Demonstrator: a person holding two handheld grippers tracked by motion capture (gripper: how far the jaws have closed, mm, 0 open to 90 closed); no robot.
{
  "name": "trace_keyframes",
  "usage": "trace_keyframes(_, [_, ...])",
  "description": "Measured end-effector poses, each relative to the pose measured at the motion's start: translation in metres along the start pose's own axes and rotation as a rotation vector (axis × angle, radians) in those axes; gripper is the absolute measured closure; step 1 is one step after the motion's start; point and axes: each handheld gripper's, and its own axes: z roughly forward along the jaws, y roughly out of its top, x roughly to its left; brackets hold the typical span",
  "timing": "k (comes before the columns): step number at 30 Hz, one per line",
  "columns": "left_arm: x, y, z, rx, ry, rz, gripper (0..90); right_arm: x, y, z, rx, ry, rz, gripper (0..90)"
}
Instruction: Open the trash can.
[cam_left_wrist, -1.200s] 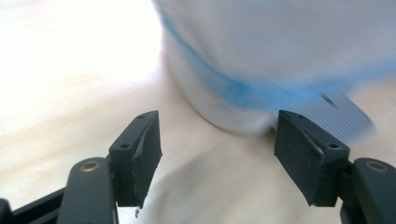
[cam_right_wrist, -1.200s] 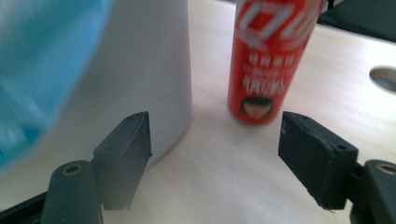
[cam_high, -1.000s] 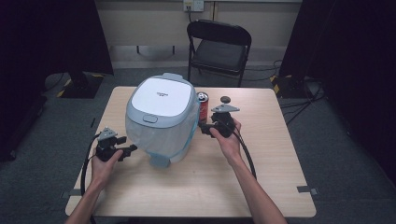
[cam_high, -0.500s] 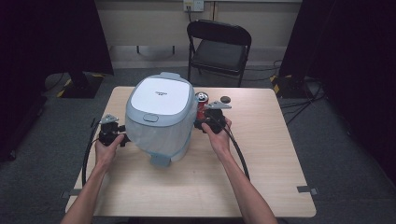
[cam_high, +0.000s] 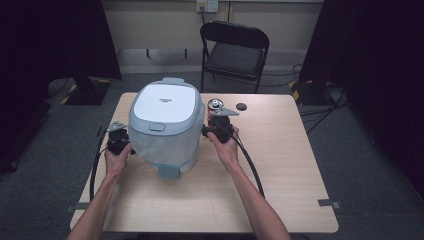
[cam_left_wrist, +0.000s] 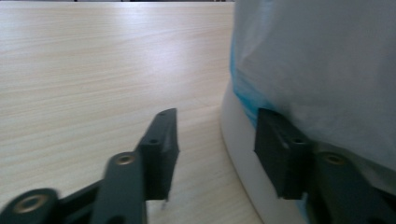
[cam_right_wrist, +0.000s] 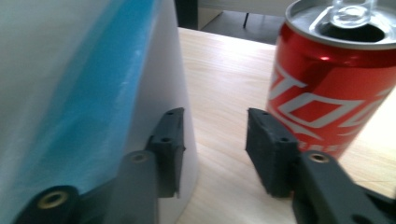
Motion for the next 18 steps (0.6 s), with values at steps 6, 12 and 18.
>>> trace_keyframes(6, [-0.007,0.001,-0.005,0.027,-0.025,0.031,74.2,0.005,-0.003,-0.007,0.021,0.04,0.009,70.9])
trace_keyframes(12, [-0.016,-0.008,-0.018,0.037,-0.059,0.034,76.3,0.008,-0.012,-0.022,0.025,0.086,-0.013,70.9])
trace_keyframes(18, [-0.027,-0.018,-0.033,0.046,-0.069,0.038,76.2,0.009,-0.02,-0.033,0.029,0.13,-0.018,69.5])
